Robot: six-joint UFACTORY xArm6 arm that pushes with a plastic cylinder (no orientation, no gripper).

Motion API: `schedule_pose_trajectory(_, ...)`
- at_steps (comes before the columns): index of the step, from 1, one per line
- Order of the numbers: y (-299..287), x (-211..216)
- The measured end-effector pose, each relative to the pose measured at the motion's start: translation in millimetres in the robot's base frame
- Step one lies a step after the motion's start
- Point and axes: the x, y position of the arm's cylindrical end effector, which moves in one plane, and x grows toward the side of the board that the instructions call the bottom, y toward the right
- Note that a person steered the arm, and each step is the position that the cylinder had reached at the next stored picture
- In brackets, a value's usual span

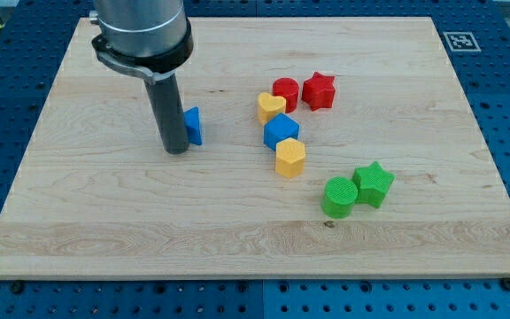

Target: Move the blue triangle to the left of the yellow heart

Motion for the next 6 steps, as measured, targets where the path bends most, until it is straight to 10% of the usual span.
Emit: schedule_pose_trajectory(6,120,49)
